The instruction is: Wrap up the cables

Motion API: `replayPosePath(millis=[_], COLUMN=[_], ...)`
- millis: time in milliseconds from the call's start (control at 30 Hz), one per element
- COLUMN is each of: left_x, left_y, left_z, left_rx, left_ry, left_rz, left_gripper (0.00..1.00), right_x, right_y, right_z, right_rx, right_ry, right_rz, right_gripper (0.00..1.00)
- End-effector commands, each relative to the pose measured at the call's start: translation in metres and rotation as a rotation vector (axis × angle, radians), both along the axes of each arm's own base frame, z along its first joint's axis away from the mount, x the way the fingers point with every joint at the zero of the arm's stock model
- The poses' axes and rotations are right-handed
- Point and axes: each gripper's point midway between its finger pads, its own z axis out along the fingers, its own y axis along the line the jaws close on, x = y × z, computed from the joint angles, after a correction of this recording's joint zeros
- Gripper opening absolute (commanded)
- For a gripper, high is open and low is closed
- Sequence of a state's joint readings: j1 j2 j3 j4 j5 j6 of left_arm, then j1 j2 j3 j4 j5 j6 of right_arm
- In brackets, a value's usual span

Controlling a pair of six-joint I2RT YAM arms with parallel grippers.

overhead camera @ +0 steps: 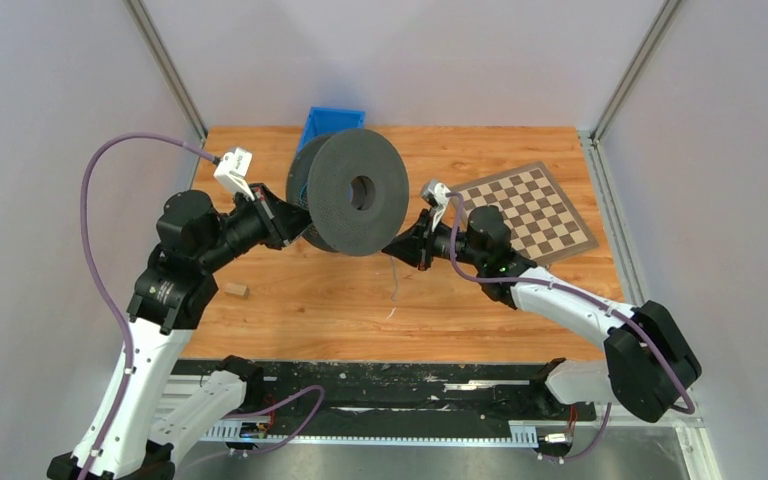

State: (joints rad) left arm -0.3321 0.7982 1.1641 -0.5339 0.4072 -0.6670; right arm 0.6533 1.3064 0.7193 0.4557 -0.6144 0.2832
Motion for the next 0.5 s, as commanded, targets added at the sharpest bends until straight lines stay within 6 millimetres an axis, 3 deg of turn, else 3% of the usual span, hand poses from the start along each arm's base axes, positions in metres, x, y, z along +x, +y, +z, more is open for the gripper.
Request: replayPosePath(millis=[0, 200, 367, 467], left_x=[0.003, 0.031, 0.053, 0.061], left_y=[0.005, 0.020, 0.025, 0.027], left_z=[0.045, 0.034, 0.026, 0.023], left_rx=[-0.113, -0.117, -0.148, -0.146], left_ry=[-0.135, -0.154, -0.129, -0.113], left_rz=[0.050, 0.200, 0.282, 0.309], left_gripper=[0.00, 0.00, 0.00, 0.00], right_x=[-0.005, -0.019, -0.027, -0.031], right_y=[0.011, 0.031, 0.050, 0.055], right_z=[0.036, 0.030, 0.010, 0.006], right_rx=[0.127, 0.144, 0.098, 0.086], right_ry=[-0.043, 0.071, 0.137, 0.148], right_rz=[0.027, -0.018, -0.030, -0.039], right_gripper=[0.01, 0.15, 0.05, 0.05])
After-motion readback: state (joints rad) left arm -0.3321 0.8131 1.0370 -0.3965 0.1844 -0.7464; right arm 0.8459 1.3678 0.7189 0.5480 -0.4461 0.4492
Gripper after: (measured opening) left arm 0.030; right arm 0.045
